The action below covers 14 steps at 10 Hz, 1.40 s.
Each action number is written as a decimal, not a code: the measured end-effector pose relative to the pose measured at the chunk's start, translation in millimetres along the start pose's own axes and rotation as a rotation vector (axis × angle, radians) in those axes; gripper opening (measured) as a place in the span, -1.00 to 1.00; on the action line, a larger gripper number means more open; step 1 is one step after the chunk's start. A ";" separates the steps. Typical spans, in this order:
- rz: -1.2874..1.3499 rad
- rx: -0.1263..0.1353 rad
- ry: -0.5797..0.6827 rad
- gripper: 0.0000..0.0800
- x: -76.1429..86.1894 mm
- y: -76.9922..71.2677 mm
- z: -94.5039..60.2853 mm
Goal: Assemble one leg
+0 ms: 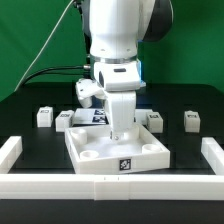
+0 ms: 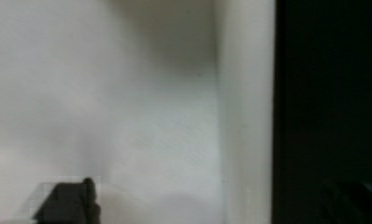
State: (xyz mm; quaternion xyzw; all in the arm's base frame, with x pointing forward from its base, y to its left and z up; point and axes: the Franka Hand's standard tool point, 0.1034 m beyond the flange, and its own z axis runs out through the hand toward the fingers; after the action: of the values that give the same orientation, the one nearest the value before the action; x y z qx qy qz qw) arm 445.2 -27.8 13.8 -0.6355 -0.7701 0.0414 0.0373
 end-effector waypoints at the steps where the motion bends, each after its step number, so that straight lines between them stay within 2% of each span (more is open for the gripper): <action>1: 0.001 0.002 0.001 0.40 -0.1 -0.7 0.9; 3: 0.001 0.003 0.001 -0.50 -0.4 -1.0 1.1; 4: 0.002 0.003 0.001 -0.50 -0.5 -1.1 1.2; 5: 0.002 0.000 0.000 -0.84 -0.7 -0.2 0.3; 11: 0.020 -0.002 0.000 -0.83 1.6 1.9 0.0; 14: 0.108 -0.028 0.016 -0.83 35.4 23.2 -1.8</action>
Offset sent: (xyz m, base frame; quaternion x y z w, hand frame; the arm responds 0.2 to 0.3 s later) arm 0.0000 0.0000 0.0000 0.0000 0.0000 0.0000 1.0000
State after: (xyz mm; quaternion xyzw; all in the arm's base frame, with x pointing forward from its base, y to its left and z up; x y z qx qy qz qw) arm 461.3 11.4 13.1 -0.6768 -0.7349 0.0278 0.0323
